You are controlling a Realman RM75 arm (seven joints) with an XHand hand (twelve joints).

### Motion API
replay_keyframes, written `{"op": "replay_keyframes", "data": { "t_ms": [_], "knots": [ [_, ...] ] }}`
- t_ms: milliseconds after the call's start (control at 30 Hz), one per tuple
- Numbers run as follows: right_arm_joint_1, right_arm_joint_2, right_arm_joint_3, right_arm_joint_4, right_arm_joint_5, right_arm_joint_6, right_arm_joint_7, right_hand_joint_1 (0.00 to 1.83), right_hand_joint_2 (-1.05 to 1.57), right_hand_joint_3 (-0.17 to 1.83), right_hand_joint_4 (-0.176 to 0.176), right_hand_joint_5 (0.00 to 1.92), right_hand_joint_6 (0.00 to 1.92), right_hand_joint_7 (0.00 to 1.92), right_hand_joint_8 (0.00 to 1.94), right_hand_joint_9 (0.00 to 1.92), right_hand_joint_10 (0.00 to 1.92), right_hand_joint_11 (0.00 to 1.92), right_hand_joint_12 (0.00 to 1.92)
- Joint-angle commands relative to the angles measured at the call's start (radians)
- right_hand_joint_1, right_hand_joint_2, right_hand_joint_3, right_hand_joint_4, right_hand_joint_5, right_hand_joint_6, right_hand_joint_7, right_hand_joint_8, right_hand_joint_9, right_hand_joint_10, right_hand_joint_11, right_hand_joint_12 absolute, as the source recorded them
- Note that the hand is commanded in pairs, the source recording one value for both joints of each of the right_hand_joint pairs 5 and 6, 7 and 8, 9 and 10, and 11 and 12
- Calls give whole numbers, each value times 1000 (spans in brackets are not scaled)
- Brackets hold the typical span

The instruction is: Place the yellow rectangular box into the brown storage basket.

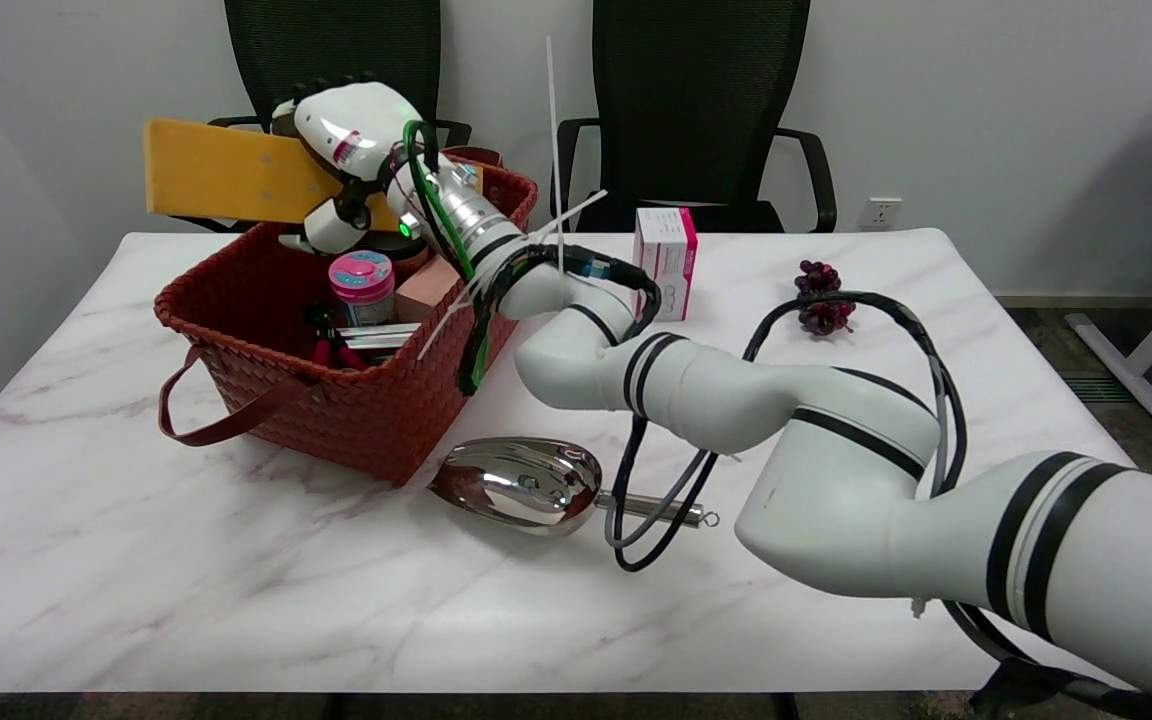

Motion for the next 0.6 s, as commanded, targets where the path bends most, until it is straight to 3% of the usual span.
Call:
{"op": "replay_keyframes", "data": {
  "t_ms": [33, 167, 233, 267, 300, 333, 400, 433, 467, 533, 600],
  "knots": [
    [-16, -4, -11, -11, -14, 11, 40, 985, 946, 595, 0, 1433, 1433, 1362, 1362, 1143, 1143, 932, 932],
    [-16, -4, -11, -11, -14, 9, 40, 980, 946, 576, 0, 1433, 1433, 1356, 1356, 1133, 1133, 918, 918],
    [-17, -3, -11, -11, -14, 6, 40, 979, 867, 615, 0, 1402, 1402, 1321, 1321, 1050, 1050, 771, 771],
    [-17, -3, -11, -10, -14, 3, 40, 974, 771, 664, 0, 1316, 1316, 1257, 1257, 885, 885, 513, 513],
    [-17, -3, -11, -10, -14, 2, 40, 962, 627, 713, 0, 1136, 1136, 1050, 1050, 601, 601, 283, 283],
    [-17, -2, -11, -9, -14, 2, 40, 949, 497, 719, 0, 904, 904, 779, 779, 382, 382, 217, 217],
    [-17, 0, -10, -8, -14, 2, 40, 919, 337, 551, 0, 117, 117, 439, 439, 200, 200, 87, 87],
    [-17, 0, -10, -8, -14, 2, 40, 917, 295, 498, 0, 0, 0, 346, 346, 143, 143, 40, 40],
    [-17, 0, -10, -8, -14, 1, 40, 915, 208, 383, 0, 0, 0, 131, 131, 23, 23, 0, 0],
    [-17, 0, -9, -7, -14, 1, 40, 914, 160, 321, 0, 0, 0, 0, 0, 0, 0, 0, 0],
    [-17, 2, -3, -1, -14, -4, 49, 912, 129, 225, 0, 0, 0, 0, 0, 0, 0, 0, 0]
  ]
}}
